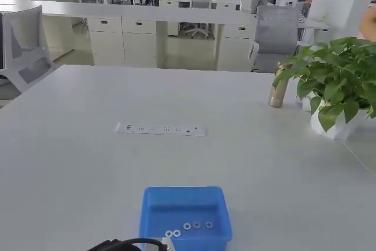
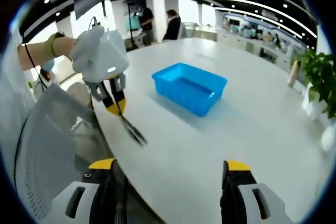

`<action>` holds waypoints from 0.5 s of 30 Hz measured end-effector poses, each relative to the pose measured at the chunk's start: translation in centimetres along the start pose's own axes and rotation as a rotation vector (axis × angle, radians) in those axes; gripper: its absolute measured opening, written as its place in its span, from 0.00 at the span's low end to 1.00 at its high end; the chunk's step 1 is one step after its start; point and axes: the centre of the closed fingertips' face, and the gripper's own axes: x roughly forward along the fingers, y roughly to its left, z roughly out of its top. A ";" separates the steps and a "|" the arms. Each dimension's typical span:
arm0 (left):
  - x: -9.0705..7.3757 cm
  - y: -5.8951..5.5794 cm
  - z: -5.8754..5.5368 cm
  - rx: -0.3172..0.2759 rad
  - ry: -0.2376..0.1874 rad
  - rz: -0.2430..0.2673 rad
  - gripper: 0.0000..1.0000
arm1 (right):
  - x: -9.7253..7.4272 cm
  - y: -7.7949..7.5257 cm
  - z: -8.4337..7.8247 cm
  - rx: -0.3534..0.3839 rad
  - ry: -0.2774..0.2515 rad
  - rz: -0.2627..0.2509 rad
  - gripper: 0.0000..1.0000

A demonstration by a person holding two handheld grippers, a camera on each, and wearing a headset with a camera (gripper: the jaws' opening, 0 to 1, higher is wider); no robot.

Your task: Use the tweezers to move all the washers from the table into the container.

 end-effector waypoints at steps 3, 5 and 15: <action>-0.2 0.0 -0.2 -0.017 -0.015 0.007 0.00 | 0.0 0.0 0.2 0.001 -0.007 0.001 0.80; -0.5 -0.1 -0.3 -0.039 -0.029 0.003 0.00 | 0.0 0.0 0.2 0.002 -0.012 0.001 0.81; -2.3 -0.7 -2.2 -0.238 -0.197 0.025 0.11 | -0.1 -0.2 0.5 -0.002 -0.030 -0.001 0.82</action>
